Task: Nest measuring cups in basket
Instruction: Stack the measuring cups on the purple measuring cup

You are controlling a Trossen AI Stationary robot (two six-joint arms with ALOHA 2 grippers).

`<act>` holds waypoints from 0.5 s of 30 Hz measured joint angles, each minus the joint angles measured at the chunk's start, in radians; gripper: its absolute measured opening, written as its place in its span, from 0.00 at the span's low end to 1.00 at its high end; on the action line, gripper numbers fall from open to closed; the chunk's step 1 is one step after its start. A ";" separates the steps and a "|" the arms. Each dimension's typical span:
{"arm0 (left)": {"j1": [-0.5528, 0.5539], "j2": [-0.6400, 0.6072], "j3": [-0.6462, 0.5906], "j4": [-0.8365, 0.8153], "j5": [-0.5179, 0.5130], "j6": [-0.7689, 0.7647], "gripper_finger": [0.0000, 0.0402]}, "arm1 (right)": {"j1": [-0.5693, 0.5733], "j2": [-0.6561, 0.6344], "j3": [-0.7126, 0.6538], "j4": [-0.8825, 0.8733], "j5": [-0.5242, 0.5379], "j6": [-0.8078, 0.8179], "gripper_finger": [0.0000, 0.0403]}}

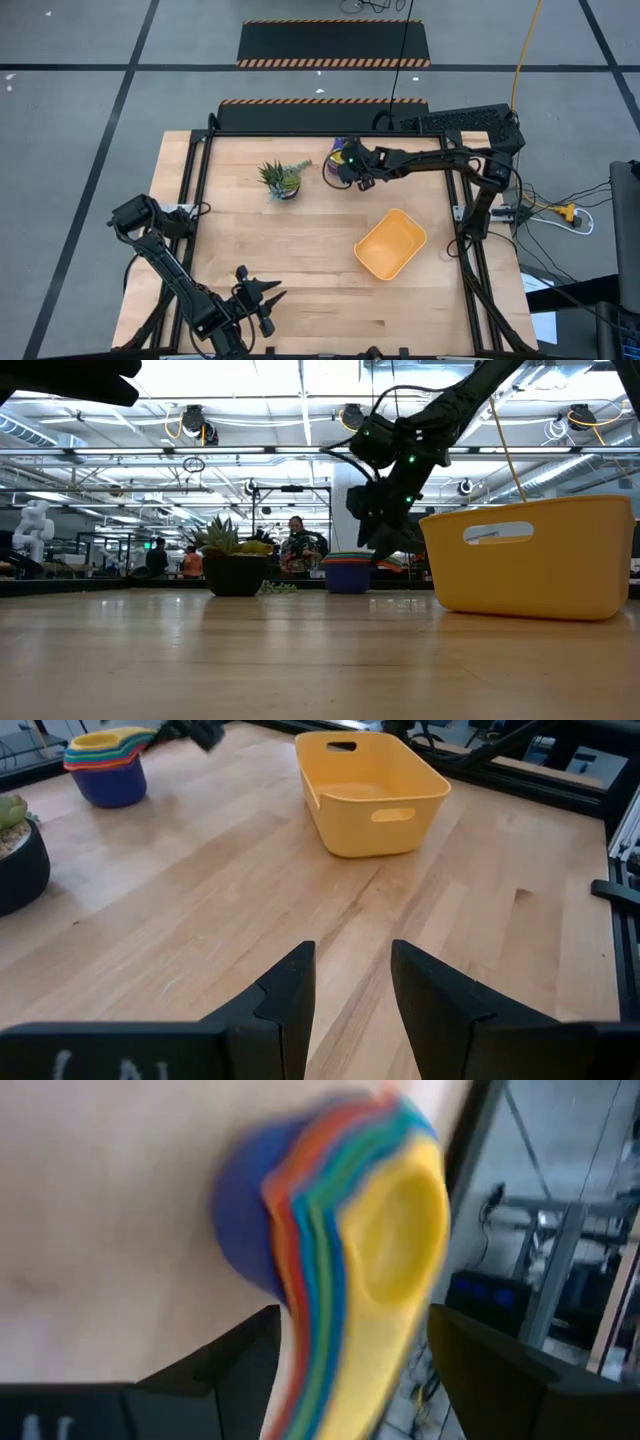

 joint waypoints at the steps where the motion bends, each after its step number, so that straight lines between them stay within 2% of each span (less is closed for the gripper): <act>1: 0.000 0.000 0.000 0.000 0.007 0.000 0.34 | -0.009 -0.012 0.000 -0.010 0.000 0.008 0.60; 8: 0.008 0.000 0.000 0.002 0.017 0.020 0.34 | -0.020 -0.197 0.000 -0.104 -0.137 0.154 0.60; 15: 0.088 -0.003 0.000 -0.001 0.016 0.088 0.34 | -0.022 -0.323 0.022 -0.225 -0.149 0.350 0.60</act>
